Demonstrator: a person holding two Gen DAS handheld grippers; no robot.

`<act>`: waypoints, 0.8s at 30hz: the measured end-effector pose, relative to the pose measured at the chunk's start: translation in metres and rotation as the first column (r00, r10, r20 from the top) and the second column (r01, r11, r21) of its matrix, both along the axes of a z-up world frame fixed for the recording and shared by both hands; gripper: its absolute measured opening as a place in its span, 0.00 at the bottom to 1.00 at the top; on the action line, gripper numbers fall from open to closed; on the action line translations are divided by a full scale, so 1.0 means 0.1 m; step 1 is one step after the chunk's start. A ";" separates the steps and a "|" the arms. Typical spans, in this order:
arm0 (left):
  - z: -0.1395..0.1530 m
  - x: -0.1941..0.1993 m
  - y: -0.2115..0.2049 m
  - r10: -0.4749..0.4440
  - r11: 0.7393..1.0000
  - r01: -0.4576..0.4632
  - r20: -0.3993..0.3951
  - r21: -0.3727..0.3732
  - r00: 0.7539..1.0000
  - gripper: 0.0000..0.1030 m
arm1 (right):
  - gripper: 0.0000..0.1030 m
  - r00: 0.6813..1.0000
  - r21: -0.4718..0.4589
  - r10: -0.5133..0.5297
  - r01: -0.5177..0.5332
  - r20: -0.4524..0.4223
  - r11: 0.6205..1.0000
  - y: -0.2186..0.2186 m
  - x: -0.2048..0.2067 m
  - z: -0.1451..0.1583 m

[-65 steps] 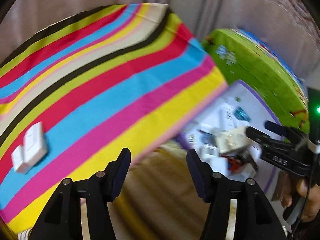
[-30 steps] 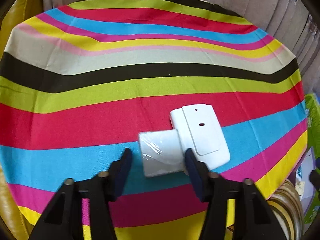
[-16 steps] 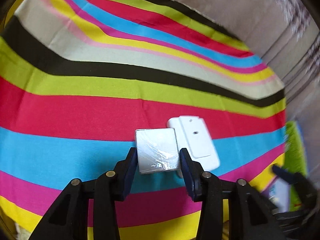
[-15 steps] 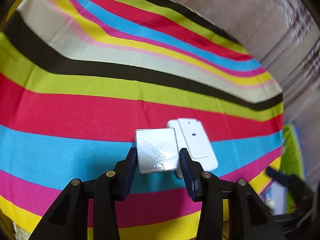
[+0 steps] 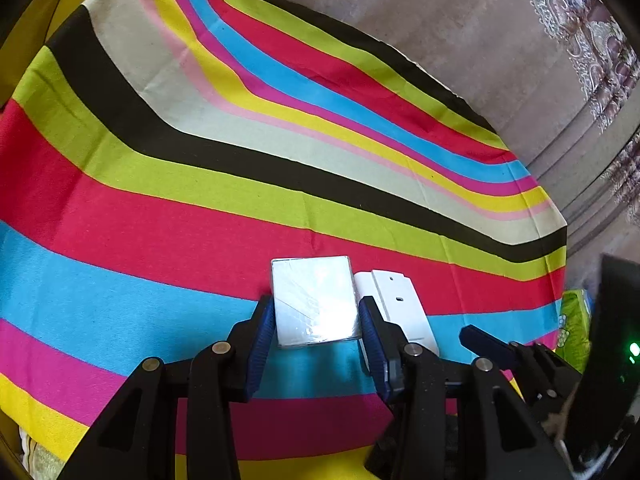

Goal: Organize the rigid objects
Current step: 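Grasp the small white wrapped box with the left tool, then grasp the white plug-shaped device with the right tool while the left tool holds its box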

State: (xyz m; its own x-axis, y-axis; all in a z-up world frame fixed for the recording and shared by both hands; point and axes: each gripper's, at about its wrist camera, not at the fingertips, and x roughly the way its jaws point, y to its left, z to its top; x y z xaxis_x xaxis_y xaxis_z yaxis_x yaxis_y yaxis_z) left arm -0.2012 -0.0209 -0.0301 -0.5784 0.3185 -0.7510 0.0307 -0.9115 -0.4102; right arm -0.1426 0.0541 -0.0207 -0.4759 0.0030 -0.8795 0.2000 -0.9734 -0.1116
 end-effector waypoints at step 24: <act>-0.06 -0.02 -0.06 0.000 1.000 0.000 0.021 0.010 1.000 0.43 | 0.67 1.000 0.008 -0.027 0.026 0.006 1.000 -0.04 -0.33 -0.23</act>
